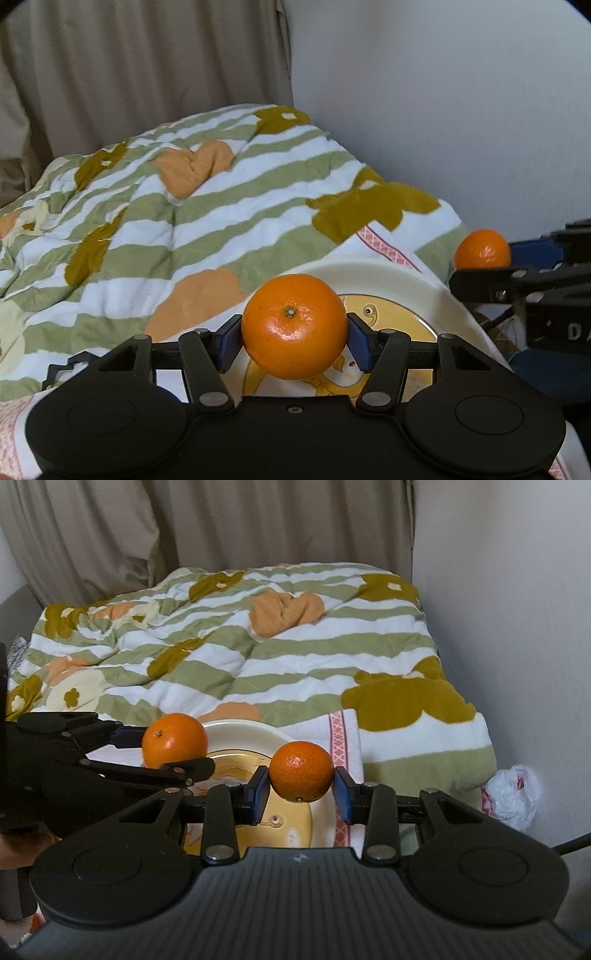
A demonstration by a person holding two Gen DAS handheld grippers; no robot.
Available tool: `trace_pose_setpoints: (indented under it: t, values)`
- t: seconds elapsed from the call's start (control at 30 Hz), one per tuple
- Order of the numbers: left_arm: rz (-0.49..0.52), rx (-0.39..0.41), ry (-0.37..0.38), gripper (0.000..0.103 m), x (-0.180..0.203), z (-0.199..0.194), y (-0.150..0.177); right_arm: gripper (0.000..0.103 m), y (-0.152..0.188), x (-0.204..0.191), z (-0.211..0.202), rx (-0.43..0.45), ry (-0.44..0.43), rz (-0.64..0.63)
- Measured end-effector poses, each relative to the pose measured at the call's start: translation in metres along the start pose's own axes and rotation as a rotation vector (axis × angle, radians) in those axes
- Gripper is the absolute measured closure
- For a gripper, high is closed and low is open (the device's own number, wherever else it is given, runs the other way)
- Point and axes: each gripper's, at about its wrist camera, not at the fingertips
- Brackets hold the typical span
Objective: Organize fruits
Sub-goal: 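Carry the orange and tangerine in both tools over to the white bowl, then open the left tool to drop the orange in the bowl while the right tool releases the tangerine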
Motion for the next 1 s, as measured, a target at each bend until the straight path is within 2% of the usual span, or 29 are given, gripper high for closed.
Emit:
trace_pose_setpoints:
  t: [0.17, 0.23, 0.27, 0.33, 0.37, 0.5, 0.7, 1.0]
  values:
    - [0.027, -0.008, 0.016, 0.04, 0.006, 0.013, -0.001, 0.051, 0.0, 0.008, 0.005, -0.012, 0.016, 0.016]
    - [0.023, 0.013, 0.021, 0.037, 0.007, 0.011, -0.001, 0.051, -0.001, 0.01, 0.005, -0.011, 0.02, 0.02]
    - [0.023, 0.032, 0.025, 0.024, 0.006, 0.009, -0.001, 0.051, -0.002, 0.011, 0.005, -0.01, 0.02, 0.022]
    - [0.023, 0.069, 0.033, 0.004, 0.005, 0.0, -0.002, 0.051, -0.004, 0.011, 0.004, -0.006, 0.023, 0.024]
    - [0.025, 0.079, 0.03, 0.003, 0.004, -0.004, -0.002, 0.051, -0.006, 0.011, 0.003, -0.004, 0.023, 0.023]
    - [0.043, 0.06, -0.008, 0.003, -0.001, -0.013, 0.002, 0.051, -0.009, 0.01, 0.001, -0.002, 0.012, 0.003]
    - [-0.004, 0.05, -0.052, 0.003, -0.02, -0.032, 0.013, 0.051, -0.007, 0.0, 0.011, -0.027, -0.027, -0.058]
    - [-0.1, 0.023, -0.06, 0.003, -0.041, -0.049, 0.03, 0.051, 0.004, -0.02, 0.047, -0.058, -0.08, -0.206]
Point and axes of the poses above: each gripper's, at about its wrist camera, not at the fingertips, and z roughly the way its jaws point, x to its right, y to its underside, and after that the axes turned 8 degrees about -y, right-handed
